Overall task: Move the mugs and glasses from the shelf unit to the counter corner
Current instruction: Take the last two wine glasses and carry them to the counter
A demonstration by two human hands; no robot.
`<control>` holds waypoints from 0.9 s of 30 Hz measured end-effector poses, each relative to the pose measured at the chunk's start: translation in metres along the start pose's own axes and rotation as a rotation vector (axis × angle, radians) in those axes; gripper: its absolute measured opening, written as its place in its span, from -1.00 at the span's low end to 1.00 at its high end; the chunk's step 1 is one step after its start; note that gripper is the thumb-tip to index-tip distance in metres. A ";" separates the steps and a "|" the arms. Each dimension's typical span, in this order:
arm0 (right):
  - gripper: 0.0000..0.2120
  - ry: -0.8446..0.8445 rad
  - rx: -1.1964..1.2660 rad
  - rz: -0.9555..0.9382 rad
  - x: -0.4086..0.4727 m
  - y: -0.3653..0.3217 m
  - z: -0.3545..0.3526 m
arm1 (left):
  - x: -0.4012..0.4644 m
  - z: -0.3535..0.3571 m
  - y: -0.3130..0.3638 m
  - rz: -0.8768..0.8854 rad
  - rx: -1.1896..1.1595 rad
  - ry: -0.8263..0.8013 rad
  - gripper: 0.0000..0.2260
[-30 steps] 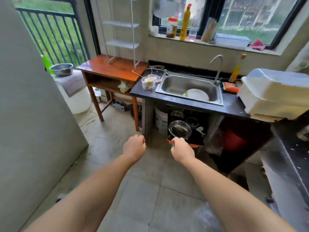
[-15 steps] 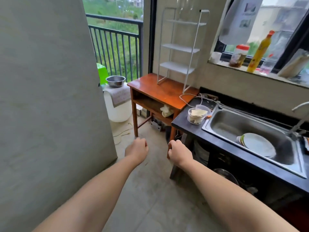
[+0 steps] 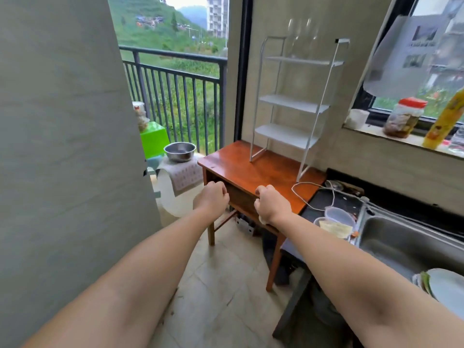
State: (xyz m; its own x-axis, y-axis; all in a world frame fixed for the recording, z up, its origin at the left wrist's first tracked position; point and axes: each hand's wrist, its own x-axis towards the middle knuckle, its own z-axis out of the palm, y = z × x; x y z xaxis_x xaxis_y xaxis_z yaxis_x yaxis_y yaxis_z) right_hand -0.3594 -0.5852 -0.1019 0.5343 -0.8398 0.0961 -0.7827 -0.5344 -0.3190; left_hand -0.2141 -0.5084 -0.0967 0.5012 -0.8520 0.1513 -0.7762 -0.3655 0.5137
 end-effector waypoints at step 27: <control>-0.70 0.645 -0.115 0.073 0.459 0.076 -0.243 | 0.500 -0.057 0.220 0.484 -0.259 0.093 -0.76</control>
State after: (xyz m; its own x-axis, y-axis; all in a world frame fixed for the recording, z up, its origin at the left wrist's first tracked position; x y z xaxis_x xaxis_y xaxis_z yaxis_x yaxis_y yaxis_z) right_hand -0.2516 -1.0345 0.1466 0.2079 -0.7439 0.6351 -0.8579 -0.4506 -0.2469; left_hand -0.1124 -0.9937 0.1403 0.1518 -0.8587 0.4895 -0.8125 0.1735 0.5565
